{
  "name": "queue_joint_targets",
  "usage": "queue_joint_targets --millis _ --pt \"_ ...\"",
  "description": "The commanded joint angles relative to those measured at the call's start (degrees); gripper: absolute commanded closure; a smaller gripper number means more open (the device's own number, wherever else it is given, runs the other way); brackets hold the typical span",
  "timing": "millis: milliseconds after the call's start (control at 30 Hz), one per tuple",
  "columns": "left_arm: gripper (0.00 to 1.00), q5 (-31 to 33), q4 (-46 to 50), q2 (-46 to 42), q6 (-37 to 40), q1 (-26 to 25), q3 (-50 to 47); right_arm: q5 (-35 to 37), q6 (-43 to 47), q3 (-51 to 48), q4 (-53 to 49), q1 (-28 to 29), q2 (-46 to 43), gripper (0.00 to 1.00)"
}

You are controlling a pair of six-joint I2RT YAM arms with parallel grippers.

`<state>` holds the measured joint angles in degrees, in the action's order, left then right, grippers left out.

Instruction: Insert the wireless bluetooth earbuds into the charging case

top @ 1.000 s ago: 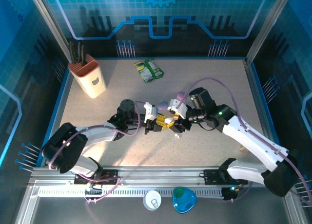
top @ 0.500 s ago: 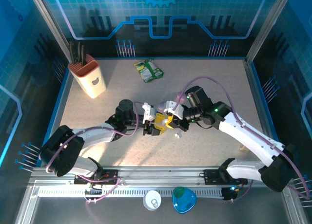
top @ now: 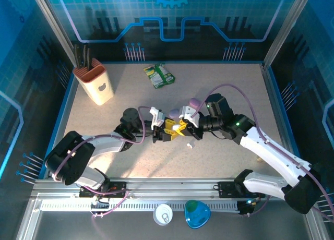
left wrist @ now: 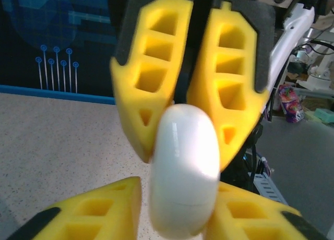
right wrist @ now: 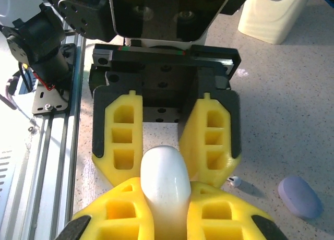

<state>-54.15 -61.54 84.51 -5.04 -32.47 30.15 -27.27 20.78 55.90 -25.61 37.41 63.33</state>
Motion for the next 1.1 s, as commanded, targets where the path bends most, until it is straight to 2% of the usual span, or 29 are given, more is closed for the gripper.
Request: queue_joint_targets --millis 0,67,167,267,400,633,900,1067 --pt "0.77 -0.2 -5.2 1.5 -2.9 0.4 0.1 -2.6 -1.1 -0.7 1.1 0.2 0.0 0.98" --pt "0.87 -0.3 -4.9 1.6 -2.8 0.5 0.1 -2.1 -1.1 -0.5 0.9 0.2 0.1 0.96" --pt "0.95 -0.5 -4.3 1.4 -2.2 0.4 -0.1 -0.4 -1.9 -0.7 1.6 0.1 -0.3 0.86" --pt "1.00 -0.5 -2.8 0.6 -0.6 0.4 -0.3 2.4 -4.0 -1.2 3.4 0.0 -0.9 0.55" --pt "1.00 -0.4 -0.1 -0.3 2.4 0.5 -0.6 6.2 -8.6 -1.5 5.8 -1.8 -1.3 0.39" --pt "1.00 -0.4 1.8 -1.3 5.0 1.3 -1.6 8.0 -16.3 -1.6 9.5 -6.0 -2.3 0.35" --pt "1.00 0.7 1.1 -1.8 5.0 2.9 -3.0 10.2 -22.0 -1.7 9.3 -7.3 -3.6 0.30" --pt "0.99 3.0 -3.6 -1.7 5.0 6.0 -5.9 13.4 -32.9 -3.5 6.7 -10.6 -4.1 0.36"
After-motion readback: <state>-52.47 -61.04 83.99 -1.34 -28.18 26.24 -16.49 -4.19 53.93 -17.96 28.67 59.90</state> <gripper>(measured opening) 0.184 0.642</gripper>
